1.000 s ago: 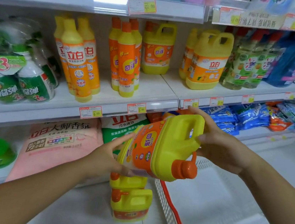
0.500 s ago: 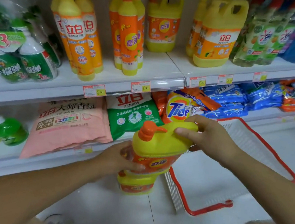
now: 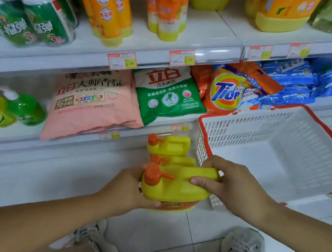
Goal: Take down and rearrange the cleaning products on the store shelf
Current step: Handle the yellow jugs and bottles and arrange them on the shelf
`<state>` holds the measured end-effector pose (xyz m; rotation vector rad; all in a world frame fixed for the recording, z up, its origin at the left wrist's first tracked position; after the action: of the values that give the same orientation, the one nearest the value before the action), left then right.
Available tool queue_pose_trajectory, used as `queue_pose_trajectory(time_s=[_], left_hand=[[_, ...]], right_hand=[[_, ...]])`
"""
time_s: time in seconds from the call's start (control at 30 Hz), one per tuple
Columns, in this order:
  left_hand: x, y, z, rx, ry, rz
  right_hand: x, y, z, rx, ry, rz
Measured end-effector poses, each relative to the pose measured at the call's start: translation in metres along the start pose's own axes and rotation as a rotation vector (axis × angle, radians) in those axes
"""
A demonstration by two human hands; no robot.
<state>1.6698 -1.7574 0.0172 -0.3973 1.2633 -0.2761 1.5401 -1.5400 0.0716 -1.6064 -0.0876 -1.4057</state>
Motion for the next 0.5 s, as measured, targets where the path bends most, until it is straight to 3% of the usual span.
queue_pose_trajectory(time_s=[0.17, 0.5], left_hand=[[0.047, 0.028, -0.007, -0.011, -0.055, -0.050], [0.110, 0.060, -0.047, -0.052, -0.114, -0.113]], right_hand=[[-0.043, 0.047, -0.009, 0.126, 0.095, 0.030], [-0.091, 0.099, -0.026, 0.087, 0.268, 0.080]])
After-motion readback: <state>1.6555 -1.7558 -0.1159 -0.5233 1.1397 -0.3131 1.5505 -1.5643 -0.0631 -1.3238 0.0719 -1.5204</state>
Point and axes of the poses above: each hand's wrist, its own z-axis away from the middle knuckle, its own y-axis out of the palm, x = y × z, the point moved 1 cm from there along -z, towards the middle knuckle, and after that the axes turned 5 degrees about -z, right-handed, at the moved point
